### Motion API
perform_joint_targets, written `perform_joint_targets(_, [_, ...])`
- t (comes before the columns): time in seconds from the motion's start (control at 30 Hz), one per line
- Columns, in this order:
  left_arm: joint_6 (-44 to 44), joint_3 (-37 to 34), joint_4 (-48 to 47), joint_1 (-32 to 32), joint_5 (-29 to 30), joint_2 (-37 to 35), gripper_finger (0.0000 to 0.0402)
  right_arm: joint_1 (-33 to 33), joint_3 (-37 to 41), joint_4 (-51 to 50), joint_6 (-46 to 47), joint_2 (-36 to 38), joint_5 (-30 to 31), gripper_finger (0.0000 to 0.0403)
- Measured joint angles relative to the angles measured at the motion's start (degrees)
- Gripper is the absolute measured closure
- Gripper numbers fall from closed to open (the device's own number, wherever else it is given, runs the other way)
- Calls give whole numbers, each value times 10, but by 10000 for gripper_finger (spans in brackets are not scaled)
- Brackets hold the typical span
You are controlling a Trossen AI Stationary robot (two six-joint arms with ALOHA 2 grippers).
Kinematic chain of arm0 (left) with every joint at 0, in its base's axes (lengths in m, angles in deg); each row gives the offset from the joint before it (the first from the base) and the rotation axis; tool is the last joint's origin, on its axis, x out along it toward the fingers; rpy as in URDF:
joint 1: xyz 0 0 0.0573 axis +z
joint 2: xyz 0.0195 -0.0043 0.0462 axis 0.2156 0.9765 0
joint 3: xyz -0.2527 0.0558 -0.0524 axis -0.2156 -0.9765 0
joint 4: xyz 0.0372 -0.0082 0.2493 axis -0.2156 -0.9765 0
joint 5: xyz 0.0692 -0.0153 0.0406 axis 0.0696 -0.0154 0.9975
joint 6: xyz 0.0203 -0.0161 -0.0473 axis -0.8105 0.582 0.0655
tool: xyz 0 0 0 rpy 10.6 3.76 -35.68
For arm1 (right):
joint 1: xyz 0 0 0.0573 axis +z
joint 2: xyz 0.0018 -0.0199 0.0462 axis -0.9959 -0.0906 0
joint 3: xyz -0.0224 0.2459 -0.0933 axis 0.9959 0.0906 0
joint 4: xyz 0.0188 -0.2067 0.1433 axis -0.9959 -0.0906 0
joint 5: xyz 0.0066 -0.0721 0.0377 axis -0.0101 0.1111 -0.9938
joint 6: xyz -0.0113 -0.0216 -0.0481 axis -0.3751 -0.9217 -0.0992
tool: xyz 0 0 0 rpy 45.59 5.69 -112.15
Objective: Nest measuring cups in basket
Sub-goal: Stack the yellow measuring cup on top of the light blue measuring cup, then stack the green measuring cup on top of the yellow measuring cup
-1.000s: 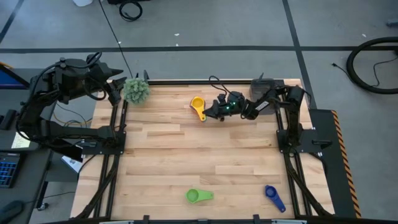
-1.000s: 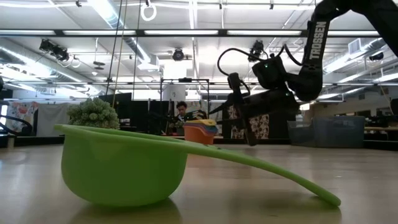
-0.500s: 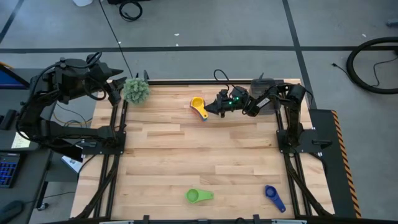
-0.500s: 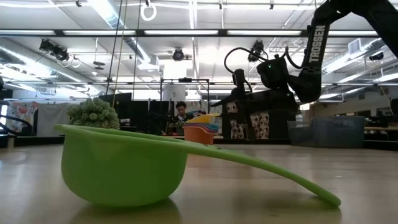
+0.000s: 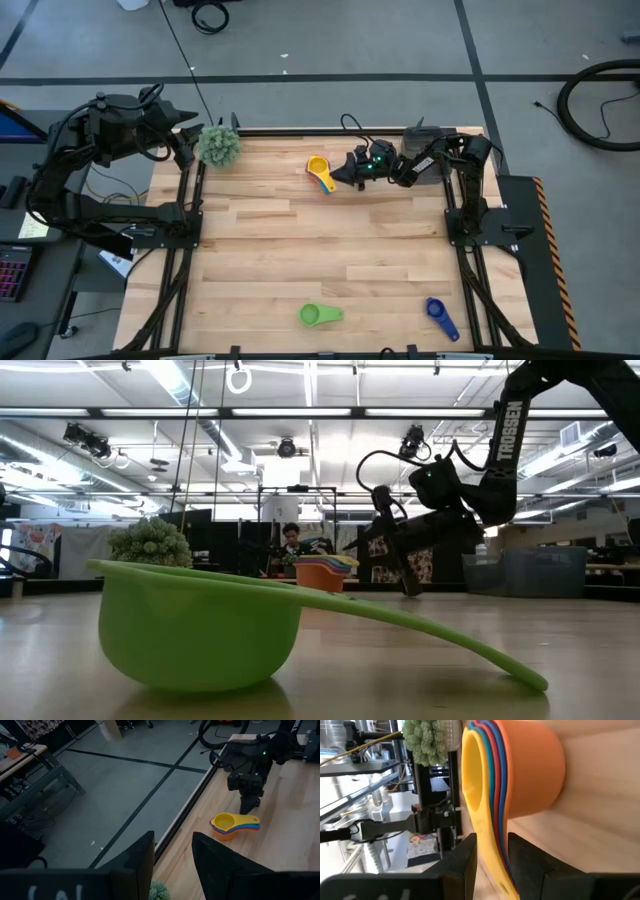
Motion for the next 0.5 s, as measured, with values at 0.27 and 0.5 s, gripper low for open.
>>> perform_joint_targets(0.27, [0,0,0,0,0,0,265,-6,0,15,-28,4,22,289])
perform_joint_targets(0.5, [18,0,0,0,0,0,265,-27,0,24,-85,65,31,289])
